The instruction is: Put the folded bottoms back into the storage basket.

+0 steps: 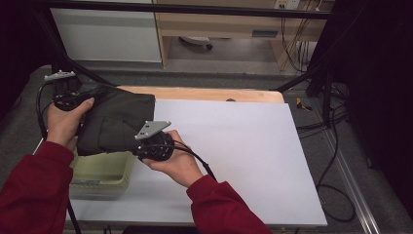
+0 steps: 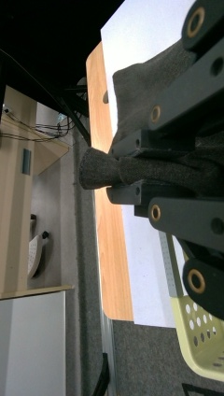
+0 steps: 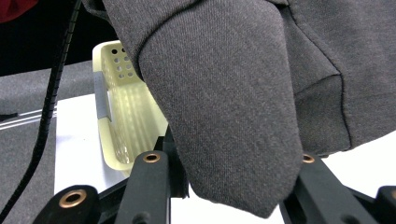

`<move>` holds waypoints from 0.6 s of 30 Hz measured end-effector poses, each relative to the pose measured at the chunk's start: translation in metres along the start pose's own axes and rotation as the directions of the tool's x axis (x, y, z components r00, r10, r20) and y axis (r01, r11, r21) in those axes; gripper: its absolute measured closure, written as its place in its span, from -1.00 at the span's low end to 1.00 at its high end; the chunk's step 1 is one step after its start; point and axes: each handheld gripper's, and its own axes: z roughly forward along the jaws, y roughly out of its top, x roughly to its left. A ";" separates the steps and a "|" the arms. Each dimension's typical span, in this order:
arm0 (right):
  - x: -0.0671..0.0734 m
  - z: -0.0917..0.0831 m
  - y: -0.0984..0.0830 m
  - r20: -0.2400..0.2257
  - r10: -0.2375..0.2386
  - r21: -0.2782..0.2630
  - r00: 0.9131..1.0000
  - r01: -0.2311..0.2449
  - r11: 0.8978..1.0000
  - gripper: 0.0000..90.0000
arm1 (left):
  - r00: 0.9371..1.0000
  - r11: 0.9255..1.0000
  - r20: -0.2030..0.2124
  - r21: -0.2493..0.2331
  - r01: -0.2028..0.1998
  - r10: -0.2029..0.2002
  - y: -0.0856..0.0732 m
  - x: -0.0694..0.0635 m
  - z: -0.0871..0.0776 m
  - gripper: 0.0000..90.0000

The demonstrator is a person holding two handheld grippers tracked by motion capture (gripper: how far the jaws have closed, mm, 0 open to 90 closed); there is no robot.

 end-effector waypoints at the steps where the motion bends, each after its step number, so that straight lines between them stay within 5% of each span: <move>1: 0.000 0.001 0.000 -0.001 0.001 0.000 1.000 -0.001 1.000 0.43 | 1.000 1.000 0.000 0.000 -0.001 0.001 0.000 0.000 0.000 0.80; 18: 0.006 0.008 0.003 -0.009 -0.001 0.004 1.000 0.002 1.000 0.43 | 1.000 1.000 -0.007 0.012 -0.002 0.002 -0.002 0.009 -0.005 0.79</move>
